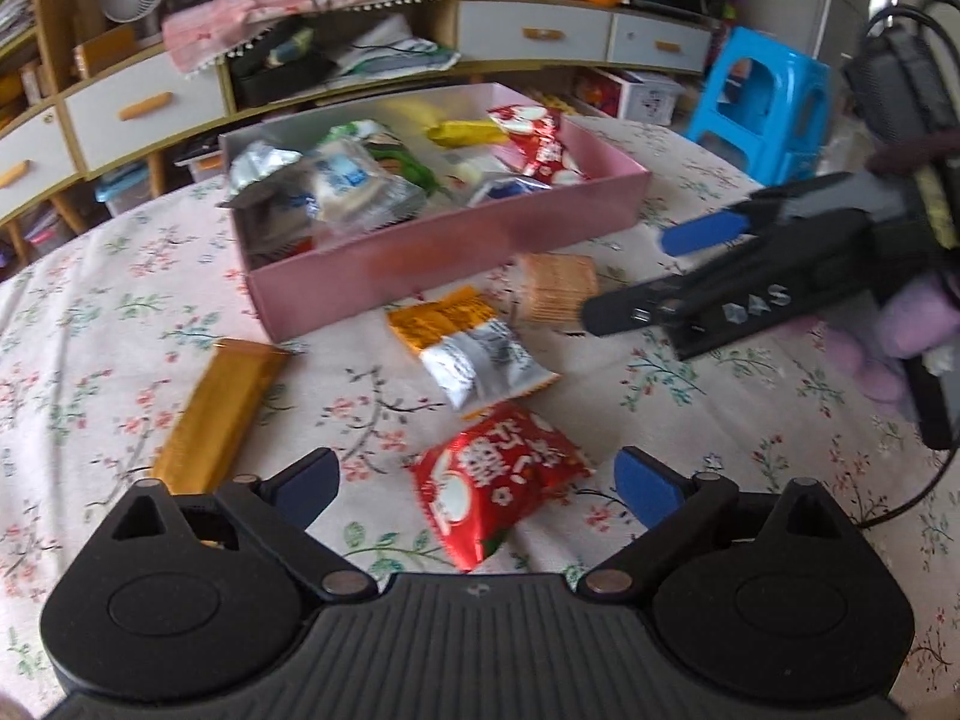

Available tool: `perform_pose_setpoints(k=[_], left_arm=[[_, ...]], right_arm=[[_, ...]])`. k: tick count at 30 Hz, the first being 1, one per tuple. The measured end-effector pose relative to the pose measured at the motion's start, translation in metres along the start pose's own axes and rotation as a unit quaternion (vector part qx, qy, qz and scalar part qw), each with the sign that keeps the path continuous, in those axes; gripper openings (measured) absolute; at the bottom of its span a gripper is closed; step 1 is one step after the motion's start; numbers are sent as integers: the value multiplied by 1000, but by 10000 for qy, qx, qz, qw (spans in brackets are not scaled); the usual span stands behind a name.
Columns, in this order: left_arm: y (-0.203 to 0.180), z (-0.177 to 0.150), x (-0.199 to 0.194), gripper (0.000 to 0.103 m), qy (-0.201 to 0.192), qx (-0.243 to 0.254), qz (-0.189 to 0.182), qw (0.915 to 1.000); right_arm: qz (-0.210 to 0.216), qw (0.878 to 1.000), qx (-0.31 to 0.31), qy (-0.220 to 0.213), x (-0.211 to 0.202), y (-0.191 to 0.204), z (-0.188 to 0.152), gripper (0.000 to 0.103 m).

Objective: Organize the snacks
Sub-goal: 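Withdraw both tools back over the remaining snacks on the table, then grasp the red candy packet with the left tool while the right tool grasps the wafer cube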

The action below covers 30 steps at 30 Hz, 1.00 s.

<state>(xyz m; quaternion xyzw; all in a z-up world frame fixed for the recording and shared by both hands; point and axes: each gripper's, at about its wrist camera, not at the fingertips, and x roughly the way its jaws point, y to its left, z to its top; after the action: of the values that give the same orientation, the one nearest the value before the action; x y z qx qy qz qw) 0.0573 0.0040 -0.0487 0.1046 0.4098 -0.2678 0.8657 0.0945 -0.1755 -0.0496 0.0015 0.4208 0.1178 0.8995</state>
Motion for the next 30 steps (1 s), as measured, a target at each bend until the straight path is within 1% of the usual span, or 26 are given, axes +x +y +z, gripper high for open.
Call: perform_pose_setpoints(k=[4,8,10,12,14,17,21,25,27,28,29,30], left_arm=[[-1,-2,3,85,35,-33,-87,10000],[-2,-2,3,78,-21,-79,-113,9999],[-2,-1,3,72,-40,-117,-114,9999],[-1,-1,3,70,-27,-162,-148,9998],[0,1,3,70,-11,-230,-163,9996],[3,1,2,64,2,-369,-172,9992],[6,0,0,62,23,-453,-144,9989],[6,0,-2,59,49,-502,-95,9987],[6,-1,-4,56,56,-533,-70,9985],[6,0,-4,53,58,-551,-62,9984],[7,0,-5,51,59,-579,-47,9983],[7,0,-5,50,60,-611,-33,9981]], right_arm=[[120,9999,-22,39,11,1,1,96],[112,9998,-181,25,18,7,0,96],[98,9996,-275,23,19,11,1,96],[87,9994,-336,1,20,15,2,96],[56,9993,-378,-20,20,18,1,96],[-21,9988,-489,-61,20,23,0,94],[-60,9977,-663,-115,18,28,0,92],[-29,9969,-775,-164,16,30,1,85],[-21,9969,-772,-144,16,29,1,75],[4,9971,-750,-129,16,29,1,73],[23,9972,-730,-129,16,28,1,67],[47,9973,-727,-127,15,28,1,64]])
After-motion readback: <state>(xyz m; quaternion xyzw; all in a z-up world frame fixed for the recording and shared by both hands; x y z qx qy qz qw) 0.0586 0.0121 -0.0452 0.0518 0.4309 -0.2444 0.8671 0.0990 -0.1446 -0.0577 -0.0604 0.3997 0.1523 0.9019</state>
